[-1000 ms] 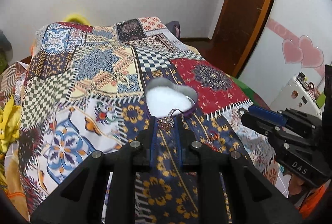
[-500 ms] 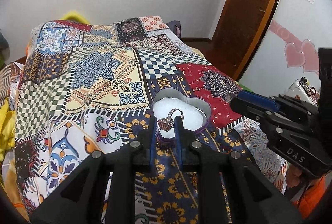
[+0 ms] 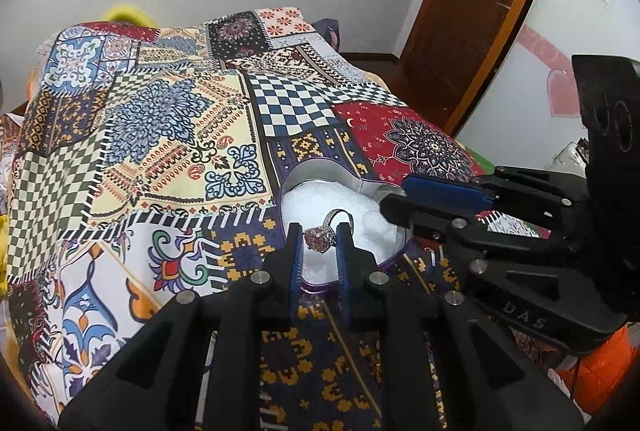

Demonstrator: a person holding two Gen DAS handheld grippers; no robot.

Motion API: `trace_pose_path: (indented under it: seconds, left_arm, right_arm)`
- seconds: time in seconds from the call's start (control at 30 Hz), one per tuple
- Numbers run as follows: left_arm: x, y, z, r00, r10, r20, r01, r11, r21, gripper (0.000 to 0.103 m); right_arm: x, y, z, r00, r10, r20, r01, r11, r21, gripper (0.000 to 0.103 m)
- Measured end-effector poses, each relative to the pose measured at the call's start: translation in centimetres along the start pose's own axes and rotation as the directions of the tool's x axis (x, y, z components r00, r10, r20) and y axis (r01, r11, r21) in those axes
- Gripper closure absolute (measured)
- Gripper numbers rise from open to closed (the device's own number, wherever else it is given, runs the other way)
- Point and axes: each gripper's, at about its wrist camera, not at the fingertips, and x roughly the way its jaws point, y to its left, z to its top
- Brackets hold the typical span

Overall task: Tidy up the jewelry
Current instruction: 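Lower both held rings into the heart tin and open both tools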

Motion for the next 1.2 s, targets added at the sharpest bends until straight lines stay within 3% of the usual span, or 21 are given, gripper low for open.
trace_pose_path:
  seconds: [0.23,0.5,0.63,0.77,0.97,1.2]
  left_arm:
    - [0.7,0.4,0.2,1.0,-0.019,-0.024,0.019,1.0,-0.006,0.088]
    - [-0.9,0.3,0.5,1.0,-0.017,0.001,0.017,1.0,0.017,0.088]
    - [-2.4,0.2,0.6,0.999,0.017,0.032,-0.017,1.0,0.024,0.088]
    - [-3.9,-0.1,0.5,0.998,0.035,0.047,-0.036,0.999,0.018,0.087]
    - [-5.9,-1.1,-0.2,0.996,0.062,0.063,-0.064,0.998,0.029,0.078]
    - [-7.5,-2.3,-1.5,0.996,0.073,0.056,-0.075,0.997,0.037,0.078]
  right_arm:
    - [0.7,-0.1,0.2,0.999,0.001,-0.034,-0.002,1.0,-0.026,0.084]
    - [0.7,-0.5,0.5,0.999,0.012,-0.051,-0.012,1.0,0.005,0.082]
    - [-0.7,-0.3,0.6,1.0,-0.008,-0.026,0.008,1.0,0.005,0.08]
    - [-2.5,-0.2,0.6,0.999,-0.038,0.011,0.038,0.999,0.012,0.066]
    - [-5.7,0.1,0.2,0.994,-0.087,0.066,0.086,0.996,0.015,0.066]
    - [-8.4,0.2,-1.0,0.99,-0.107,0.094,0.103,0.994,0.04,0.066]
